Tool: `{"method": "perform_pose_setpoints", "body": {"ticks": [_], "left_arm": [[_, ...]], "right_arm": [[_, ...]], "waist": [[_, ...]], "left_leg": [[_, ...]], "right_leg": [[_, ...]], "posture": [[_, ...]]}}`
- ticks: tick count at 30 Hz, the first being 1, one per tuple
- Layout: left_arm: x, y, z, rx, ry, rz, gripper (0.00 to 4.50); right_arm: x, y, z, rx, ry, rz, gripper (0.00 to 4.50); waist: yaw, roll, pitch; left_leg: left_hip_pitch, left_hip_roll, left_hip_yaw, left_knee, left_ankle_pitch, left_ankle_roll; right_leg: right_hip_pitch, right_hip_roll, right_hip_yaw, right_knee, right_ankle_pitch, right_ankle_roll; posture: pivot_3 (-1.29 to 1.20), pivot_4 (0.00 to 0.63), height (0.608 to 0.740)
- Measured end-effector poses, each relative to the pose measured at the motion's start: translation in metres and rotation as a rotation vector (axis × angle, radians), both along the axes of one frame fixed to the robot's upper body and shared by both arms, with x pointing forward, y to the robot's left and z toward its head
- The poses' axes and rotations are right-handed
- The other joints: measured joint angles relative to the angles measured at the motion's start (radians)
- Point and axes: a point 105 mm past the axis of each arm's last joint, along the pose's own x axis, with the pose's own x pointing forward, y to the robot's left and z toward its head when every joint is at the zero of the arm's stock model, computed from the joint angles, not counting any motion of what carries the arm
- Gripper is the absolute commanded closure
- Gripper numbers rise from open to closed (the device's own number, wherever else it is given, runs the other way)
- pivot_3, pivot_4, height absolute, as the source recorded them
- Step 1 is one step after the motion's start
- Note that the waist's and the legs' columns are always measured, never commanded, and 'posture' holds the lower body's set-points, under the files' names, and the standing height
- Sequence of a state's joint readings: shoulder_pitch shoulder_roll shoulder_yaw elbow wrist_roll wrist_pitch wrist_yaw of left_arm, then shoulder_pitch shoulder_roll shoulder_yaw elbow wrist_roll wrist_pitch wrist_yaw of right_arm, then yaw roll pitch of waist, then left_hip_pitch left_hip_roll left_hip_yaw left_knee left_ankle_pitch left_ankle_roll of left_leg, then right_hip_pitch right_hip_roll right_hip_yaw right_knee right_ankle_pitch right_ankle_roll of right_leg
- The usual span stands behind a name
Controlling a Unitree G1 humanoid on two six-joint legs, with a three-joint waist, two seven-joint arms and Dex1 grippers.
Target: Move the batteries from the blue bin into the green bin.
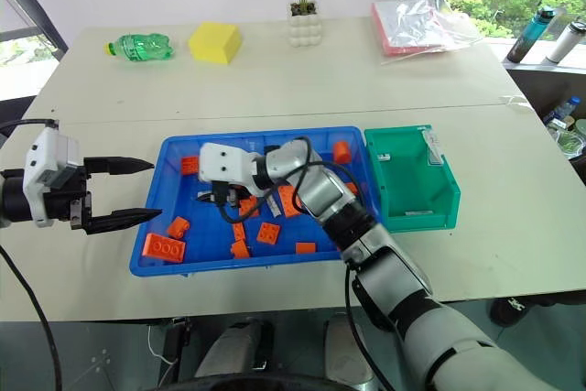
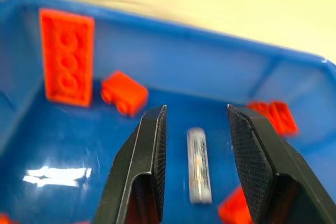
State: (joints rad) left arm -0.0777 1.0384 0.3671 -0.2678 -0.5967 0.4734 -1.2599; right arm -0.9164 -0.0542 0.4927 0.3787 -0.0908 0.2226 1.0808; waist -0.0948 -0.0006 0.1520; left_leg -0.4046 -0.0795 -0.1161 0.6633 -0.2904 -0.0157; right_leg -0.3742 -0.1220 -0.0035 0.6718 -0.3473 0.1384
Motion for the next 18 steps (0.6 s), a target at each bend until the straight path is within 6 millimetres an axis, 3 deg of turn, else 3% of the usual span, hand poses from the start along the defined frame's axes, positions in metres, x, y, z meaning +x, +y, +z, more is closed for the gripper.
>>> {"method": "perform_pose_setpoints", "body": {"ticks": [7, 13, 16, 18], "left_arm": [[-0.003, 0.000, -0.006, 0.004, 0.017, 0.009, 0.00], [-0.004, -0.001, -0.006, 0.004, 0.008, 0.017, 0.00], [-0.004, -0.001, -0.007, 0.001, 0.006, 0.026, 0.00], [-0.005, 0.000, -0.009, 0.001, 0.014, 0.030, 0.00]], "right_arm": [[-0.001, -0.001, -0.026, -0.157, 0.071, 0.000, 2.70], [0.008, 0.005, -0.025, -0.169, 0.105, -0.046, 2.70], [0.009, 0.012, -0.008, -0.112, 0.129, -0.045, 1.88], [0.013, 0.014, -0.002, -0.099, 0.120, -0.060, 0.87]], "waist": [[-0.002, 0.000, 0.000], [-0.005, 0.000, 0.000], [-0.005, 0.000, 0.000], [-0.003, 0.000, 0.000]], "left_leg": [[0.000, -0.001, -0.001, 0.000, 0.000, 0.000], [0.000, -0.001, -0.001, -0.001, 0.000, 0.000], [0.000, -0.001, -0.001, -0.001, 0.000, 0.000], [0.000, -0.001, -0.001, -0.001, 0.000, 0.000]], "right_leg": [[0.000, 0.000, 0.000, 0.000, 0.000, 0.000], [0.000, 0.000, 0.000, 0.001, 0.000, 0.000], [0.000, 0.000, 0.000, 0.001, 0.000, 0.000], [0.000, 0.000, 0.000, 0.001, 0.000, 0.000]], "posture": [[0.00, 0.150, 0.727], [0.00, 0.150, 0.727], [0.00, 0.150, 0.727], [0.00, 0.150, 0.727]]}}
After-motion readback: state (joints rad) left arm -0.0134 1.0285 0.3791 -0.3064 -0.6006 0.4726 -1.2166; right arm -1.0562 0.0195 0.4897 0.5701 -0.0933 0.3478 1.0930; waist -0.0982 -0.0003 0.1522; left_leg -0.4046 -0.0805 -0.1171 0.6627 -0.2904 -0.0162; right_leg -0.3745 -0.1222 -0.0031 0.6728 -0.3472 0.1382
